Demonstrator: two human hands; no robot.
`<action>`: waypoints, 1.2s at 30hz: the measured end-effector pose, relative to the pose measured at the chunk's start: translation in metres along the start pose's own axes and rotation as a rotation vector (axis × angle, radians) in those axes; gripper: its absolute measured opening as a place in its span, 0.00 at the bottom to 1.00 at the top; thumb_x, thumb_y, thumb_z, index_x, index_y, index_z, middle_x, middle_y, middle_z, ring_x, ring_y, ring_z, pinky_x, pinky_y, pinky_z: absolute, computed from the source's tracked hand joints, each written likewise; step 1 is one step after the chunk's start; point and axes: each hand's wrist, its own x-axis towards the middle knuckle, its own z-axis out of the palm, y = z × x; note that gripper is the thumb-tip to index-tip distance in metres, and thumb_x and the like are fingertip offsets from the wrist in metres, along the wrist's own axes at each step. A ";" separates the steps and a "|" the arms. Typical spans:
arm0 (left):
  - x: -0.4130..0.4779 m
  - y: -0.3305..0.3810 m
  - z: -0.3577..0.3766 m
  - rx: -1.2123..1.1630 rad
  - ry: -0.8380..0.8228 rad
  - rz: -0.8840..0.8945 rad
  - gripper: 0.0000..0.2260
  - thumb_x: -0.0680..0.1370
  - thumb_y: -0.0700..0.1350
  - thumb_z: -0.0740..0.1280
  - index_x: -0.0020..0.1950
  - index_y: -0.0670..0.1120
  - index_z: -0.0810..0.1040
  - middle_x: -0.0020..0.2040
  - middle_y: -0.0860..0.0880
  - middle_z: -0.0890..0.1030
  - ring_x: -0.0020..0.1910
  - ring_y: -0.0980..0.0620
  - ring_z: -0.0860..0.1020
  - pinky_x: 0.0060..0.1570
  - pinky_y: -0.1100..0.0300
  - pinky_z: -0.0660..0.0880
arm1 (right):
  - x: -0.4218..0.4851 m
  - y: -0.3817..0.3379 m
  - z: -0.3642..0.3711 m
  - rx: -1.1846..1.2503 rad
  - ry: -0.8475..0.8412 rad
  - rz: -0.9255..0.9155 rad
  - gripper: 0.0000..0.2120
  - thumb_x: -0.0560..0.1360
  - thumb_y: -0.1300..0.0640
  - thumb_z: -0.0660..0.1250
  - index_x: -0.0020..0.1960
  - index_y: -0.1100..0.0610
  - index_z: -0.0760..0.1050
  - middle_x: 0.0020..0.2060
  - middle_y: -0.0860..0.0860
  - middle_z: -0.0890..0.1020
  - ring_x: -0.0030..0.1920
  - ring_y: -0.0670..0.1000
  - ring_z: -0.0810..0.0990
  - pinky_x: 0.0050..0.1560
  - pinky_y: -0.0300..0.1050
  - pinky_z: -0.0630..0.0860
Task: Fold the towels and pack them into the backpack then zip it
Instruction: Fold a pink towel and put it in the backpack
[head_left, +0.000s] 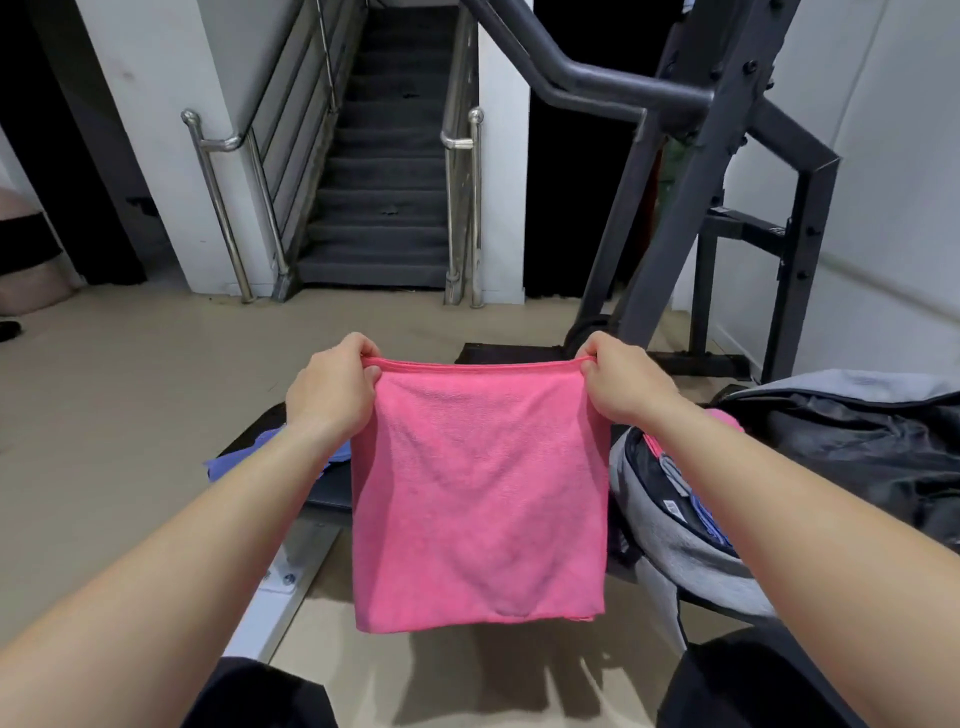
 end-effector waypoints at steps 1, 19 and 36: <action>0.003 -0.004 0.013 0.029 -0.026 -0.004 0.07 0.81 0.47 0.63 0.58 0.52 0.76 0.56 0.46 0.82 0.55 0.39 0.78 0.46 0.52 0.70 | 0.006 0.005 0.009 -0.028 -0.014 0.021 0.08 0.82 0.55 0.55 0.57 0.50 0.72 0.50 0.52 0.78 0.48 0.56 0.76 0.47 0.52 0.74; 0.111 -0.048 0.193 -0.201 -0.135 -0.075 0.06 0.79 0.38 0.62 0.53 0.43 0.78 0.45 0.47 0.78 0.46 0.45 0.75 0.45 0.60 0.65 | 0.147 0.048 0.134 0.095 -0.091 0.197 0.13 0.72 0.66 0.55 0.49 0.61 0.76 0.47 0.59 0.82 0.49 0.61 0.80 0.54 0.58 0.79; 0.009 -0.078 0.142 -0.204 -0.273 0.076 0.05 0.72 0.39 0.65 0.41 0.49 0.78 0.39 0.53 0.81 0.41 0.53 0.79 0.45 0.55 0.76 | 0.057 0.063 0.133 0.227 -0.096 0.184 0.16 0.77 0.57 0.65 0.36 0.65 0.81 0.36 0.60 0.84 0.41 0.58 0.82 0.43 0.48 0.76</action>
